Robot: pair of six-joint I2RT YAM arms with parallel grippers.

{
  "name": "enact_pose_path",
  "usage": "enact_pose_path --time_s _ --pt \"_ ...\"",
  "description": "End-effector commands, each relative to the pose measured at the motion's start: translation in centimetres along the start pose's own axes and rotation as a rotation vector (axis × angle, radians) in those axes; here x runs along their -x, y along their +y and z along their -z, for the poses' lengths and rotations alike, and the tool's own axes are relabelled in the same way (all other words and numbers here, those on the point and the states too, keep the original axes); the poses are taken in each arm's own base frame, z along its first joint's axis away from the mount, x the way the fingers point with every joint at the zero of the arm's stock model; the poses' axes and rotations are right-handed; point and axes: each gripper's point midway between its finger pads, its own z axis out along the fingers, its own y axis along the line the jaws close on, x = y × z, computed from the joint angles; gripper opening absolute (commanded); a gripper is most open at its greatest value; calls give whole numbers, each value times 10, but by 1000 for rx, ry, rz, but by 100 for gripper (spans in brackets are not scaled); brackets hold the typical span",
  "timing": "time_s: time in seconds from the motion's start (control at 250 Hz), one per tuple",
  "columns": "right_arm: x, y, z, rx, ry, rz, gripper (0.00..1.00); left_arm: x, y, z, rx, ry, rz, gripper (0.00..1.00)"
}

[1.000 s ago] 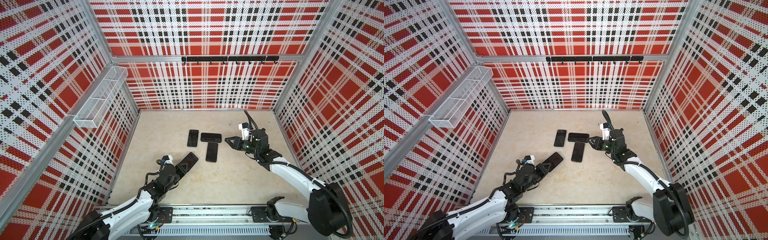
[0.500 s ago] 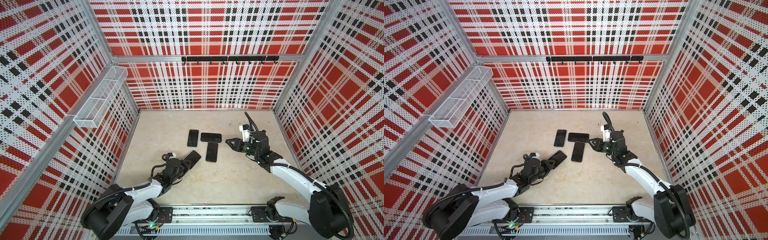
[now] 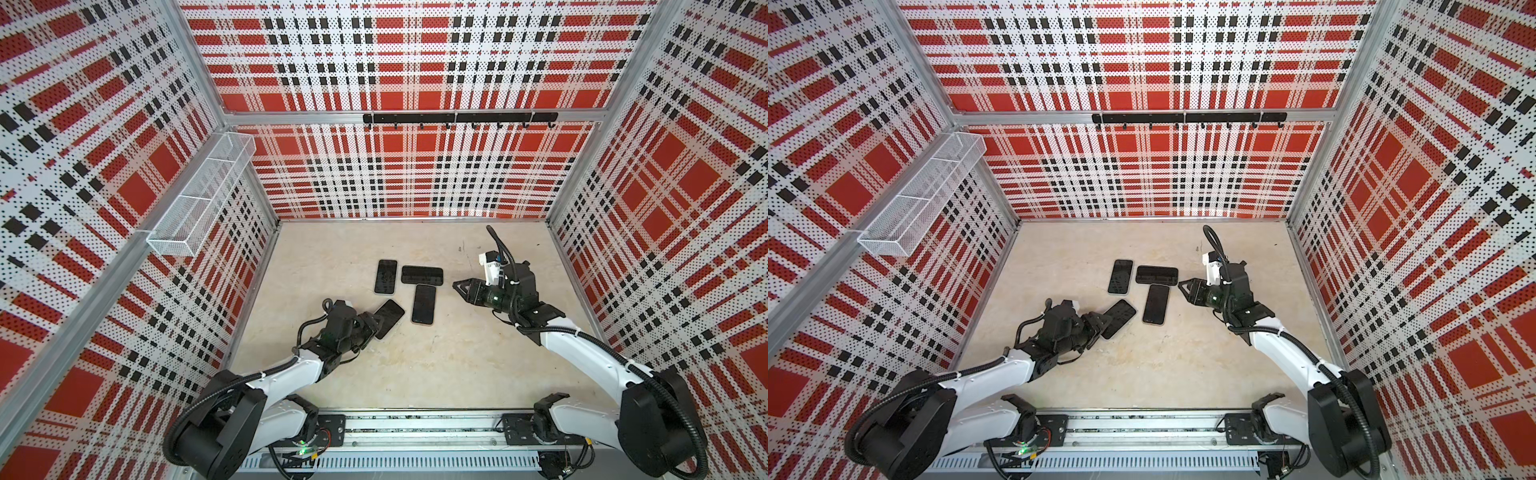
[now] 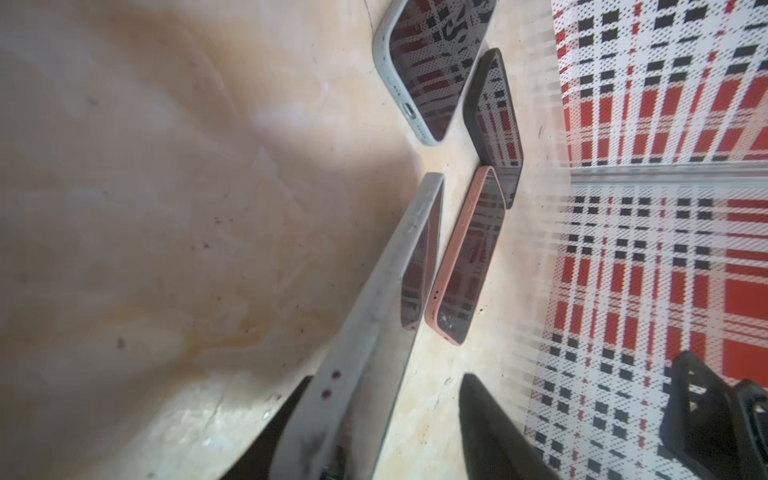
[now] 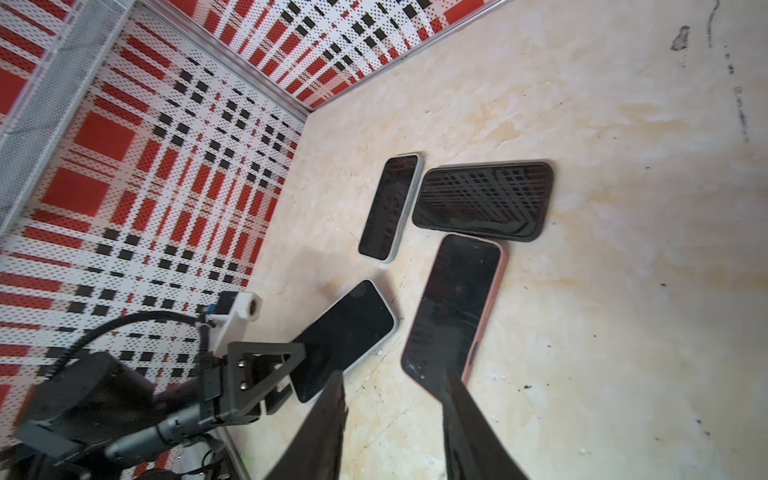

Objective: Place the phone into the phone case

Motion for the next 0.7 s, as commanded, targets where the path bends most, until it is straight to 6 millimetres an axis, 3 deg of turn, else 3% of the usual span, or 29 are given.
enact_pose_path --time_s 0.0,0.288,0.416,0.568,0.696 --pt "28 -6 13 -122 -80 112 42 4 13 11 115 30 -45 59" --pt "65 -33 38 -327 -207 216 47 26 5 32 191 -9 -94 72" --pt "80 -45 45 -367 -266 209 49 47 -7 47 219 -84 -162 75" --pt "93 -73 54 -483 -358 209 57 96 -44 76 225 -244 -292 80" --pt "94 -96 55 -569 -430 292 62 168 -58 122 339 -506 -380 84"
